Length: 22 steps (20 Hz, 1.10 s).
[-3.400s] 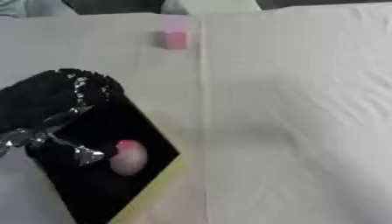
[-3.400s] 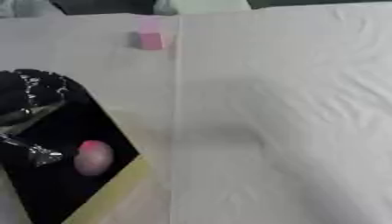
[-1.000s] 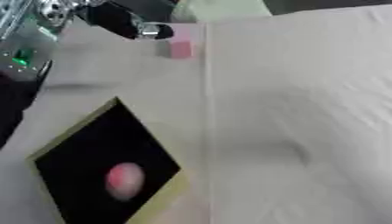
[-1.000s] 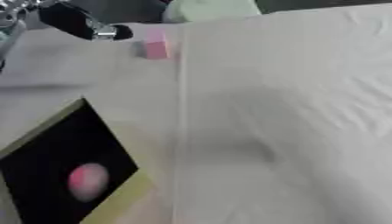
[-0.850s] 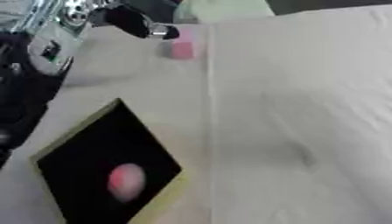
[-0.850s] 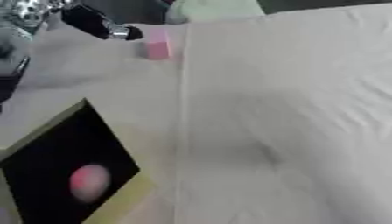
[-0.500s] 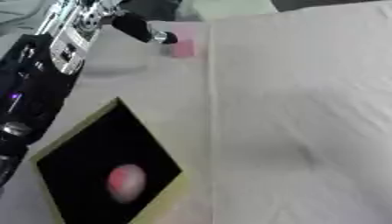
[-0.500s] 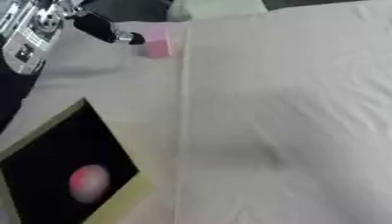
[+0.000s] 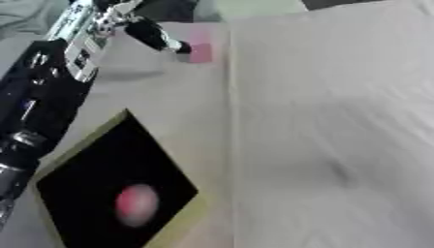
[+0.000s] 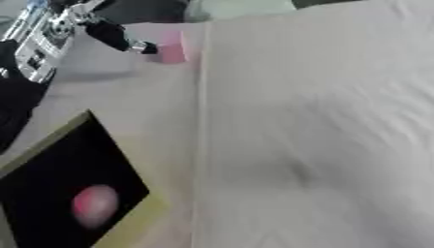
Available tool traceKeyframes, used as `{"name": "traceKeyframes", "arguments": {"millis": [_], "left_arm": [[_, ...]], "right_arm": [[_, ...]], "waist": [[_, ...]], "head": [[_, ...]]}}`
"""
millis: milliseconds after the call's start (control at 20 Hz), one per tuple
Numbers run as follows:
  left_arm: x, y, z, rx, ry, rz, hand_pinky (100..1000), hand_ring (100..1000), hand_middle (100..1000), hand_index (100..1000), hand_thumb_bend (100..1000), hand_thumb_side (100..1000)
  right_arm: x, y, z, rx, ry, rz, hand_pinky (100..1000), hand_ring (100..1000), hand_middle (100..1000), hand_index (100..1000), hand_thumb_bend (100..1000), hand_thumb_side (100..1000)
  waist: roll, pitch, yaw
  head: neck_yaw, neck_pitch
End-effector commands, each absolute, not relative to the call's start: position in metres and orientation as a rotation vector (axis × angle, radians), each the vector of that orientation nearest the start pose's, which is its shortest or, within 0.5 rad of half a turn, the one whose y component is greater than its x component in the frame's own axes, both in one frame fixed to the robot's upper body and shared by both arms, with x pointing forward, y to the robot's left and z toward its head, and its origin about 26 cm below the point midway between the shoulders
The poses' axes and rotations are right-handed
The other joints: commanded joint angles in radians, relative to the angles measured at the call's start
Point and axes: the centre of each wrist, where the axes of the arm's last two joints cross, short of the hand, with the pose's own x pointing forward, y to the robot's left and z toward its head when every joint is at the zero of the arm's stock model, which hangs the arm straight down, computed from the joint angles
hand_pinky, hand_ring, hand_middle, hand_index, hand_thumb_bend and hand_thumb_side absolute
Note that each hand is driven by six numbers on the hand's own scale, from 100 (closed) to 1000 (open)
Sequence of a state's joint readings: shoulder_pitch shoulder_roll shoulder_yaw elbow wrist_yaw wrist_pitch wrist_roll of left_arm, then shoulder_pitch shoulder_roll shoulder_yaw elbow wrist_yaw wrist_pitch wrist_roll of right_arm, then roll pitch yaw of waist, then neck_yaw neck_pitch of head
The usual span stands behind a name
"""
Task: Pick up objects on the table and place them in the box.
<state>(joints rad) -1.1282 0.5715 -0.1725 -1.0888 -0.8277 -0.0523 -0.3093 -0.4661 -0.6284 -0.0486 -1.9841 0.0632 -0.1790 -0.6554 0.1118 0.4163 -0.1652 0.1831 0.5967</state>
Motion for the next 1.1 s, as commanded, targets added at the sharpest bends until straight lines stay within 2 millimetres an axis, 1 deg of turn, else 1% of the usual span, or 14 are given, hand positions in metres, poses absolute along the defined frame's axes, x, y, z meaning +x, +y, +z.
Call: {"name": "traceKeyframes", "arguments": {"millis": [50,100,250,450,700,800,1100], "left_arm": [[0.459,0.277,0.347,1.129,-1.702,-1.288,907,914,884,945,834,432],[0.459,0.278,0.347,1.092,-1.71,-1.295,911,915,883,945,853,433],[0.459,0.28,0.348,1.008,-1.727,-1.313,909,912,877,943,866,437],[0.457,0.281,0.351,0.98,-1.737,-1.31,905,911,878,942,870,431],[0.458,0.284,0.35,0.993,-1.733,-1.269,891,903,875,936,836,424],[0.459,0.285,0.349,0.994,-1.725,-1.255,887,903,879,935,812,418],[0.46,0.292,0.347,1.0,-1.705,-1.212,877,896,862,921,779,409]], "right_arm": [[0.3,-0.296,0.292,0.816,3.312,0.134,780,748,654,780,449,970],[0.299,-0.296,0.291,0.819,3.313,0.134,780,748,654,780,451,970],[0.299,-0.296,0.29,0.823,3.316,0.133,780,748,653,780,454,968],[0.3,-0.295,0.29,0.817,3.32,0.128,780,748,653,779,457,966],[0.3,-0.294,0.291,0.803,3.321,0.124,780,748,653,779,457,967],[0.3,-0.293,0.292,0.797,3.322,0.122,780,748,653,779,459,966],[0.301,-0.29,0.294,0.776,3.326,0.112,780,749,652,778,463,964]], "waist": [[-0.003,-0.019,-0.001],[-0.001,-0.018,-0.001],[0.002,-0.017,-0.002],[0.005,-0.015,-0.005],[0.01,-0.012,-0.017],[0.014,-0.011,-0.021],[0.024,-0.005,-0.034]], "head": [[0.004,-0.01],[0.004,-0.01],[0.006,-0.01],[0.013,-0.015],[0.03,-0.028],[0.034,-0.031],[0.058,-0.039]]}}
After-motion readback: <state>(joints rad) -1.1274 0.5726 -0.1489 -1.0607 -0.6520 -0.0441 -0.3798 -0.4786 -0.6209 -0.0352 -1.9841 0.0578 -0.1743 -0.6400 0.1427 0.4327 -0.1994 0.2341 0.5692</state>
